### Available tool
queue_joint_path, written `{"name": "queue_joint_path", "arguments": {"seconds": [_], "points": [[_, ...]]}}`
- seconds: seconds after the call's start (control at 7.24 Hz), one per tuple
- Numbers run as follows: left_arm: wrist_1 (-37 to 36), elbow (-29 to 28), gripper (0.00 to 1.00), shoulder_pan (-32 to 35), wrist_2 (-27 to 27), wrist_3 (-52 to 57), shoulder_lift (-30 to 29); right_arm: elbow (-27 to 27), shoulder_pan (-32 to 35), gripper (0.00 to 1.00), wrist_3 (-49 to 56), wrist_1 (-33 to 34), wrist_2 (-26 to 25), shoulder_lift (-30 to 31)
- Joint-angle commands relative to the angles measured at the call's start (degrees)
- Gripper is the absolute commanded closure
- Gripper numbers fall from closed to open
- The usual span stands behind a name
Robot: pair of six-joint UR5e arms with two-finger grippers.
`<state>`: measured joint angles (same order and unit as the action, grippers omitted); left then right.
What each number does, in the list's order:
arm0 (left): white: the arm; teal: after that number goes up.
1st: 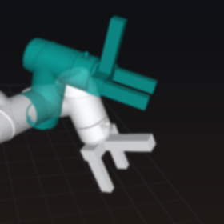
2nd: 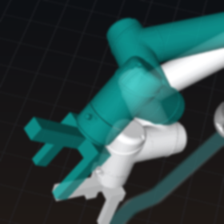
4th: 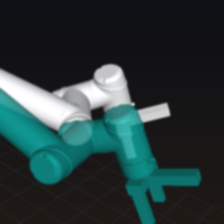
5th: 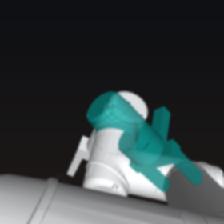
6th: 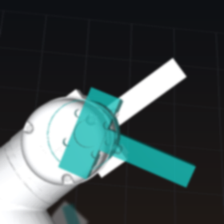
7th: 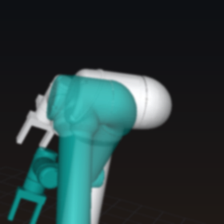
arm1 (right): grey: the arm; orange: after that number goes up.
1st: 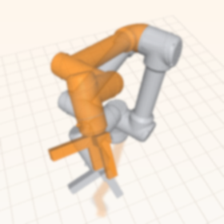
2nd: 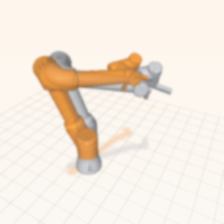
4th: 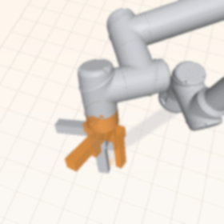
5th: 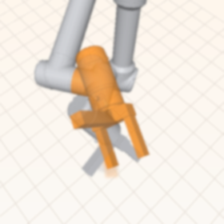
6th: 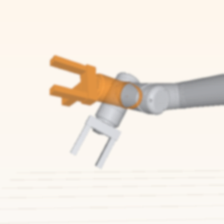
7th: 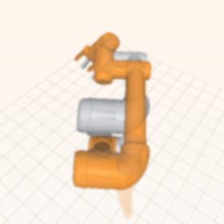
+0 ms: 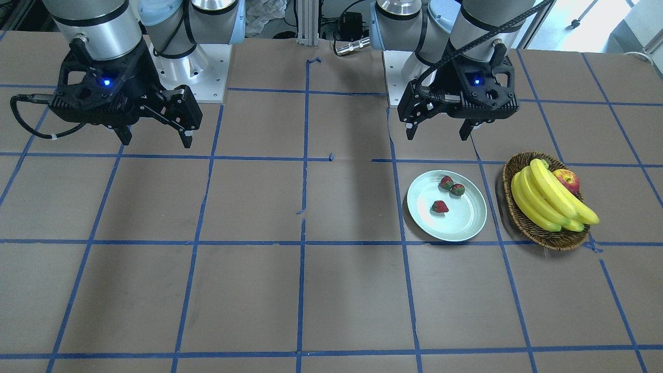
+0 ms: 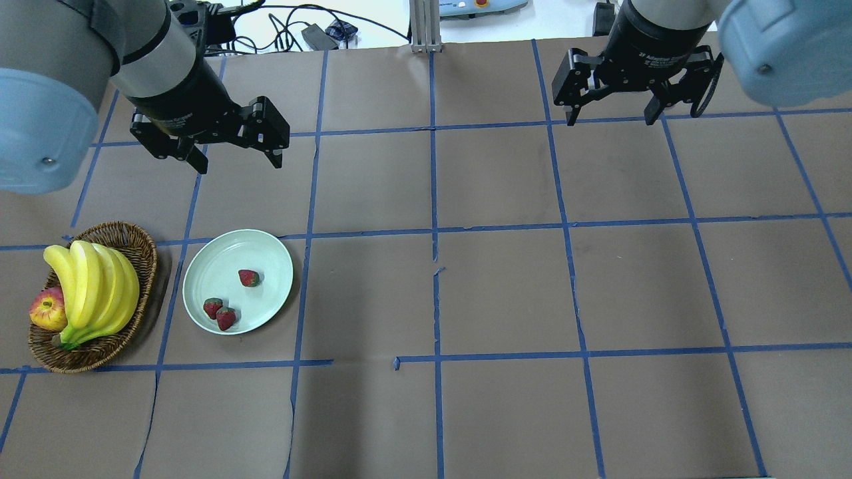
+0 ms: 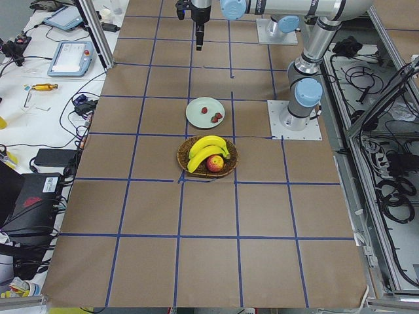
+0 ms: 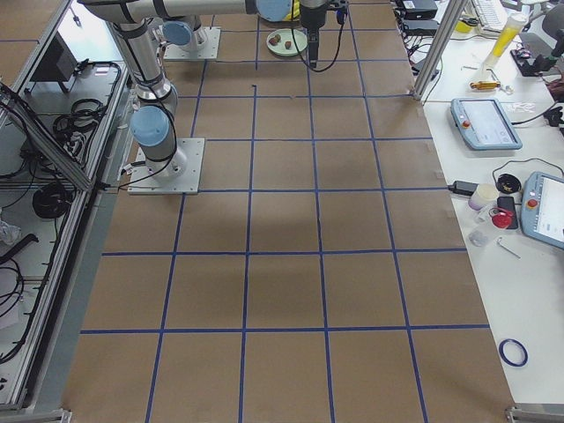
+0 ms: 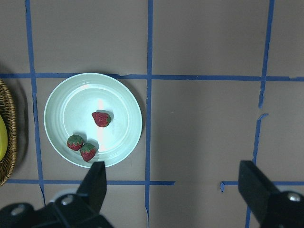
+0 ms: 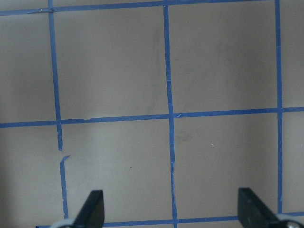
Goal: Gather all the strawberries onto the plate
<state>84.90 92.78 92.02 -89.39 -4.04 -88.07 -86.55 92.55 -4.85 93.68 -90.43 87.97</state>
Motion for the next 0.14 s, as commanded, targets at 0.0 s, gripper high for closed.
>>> {"name": "queue_joint_path", "arguments": {"seconds": [0.0], "points": [[0.09,0.03,0.0,0.0,0.0,0.09,0.0,-0.02,0.0,0.0,0.54,0.01,-0.27,-0.08]]}}
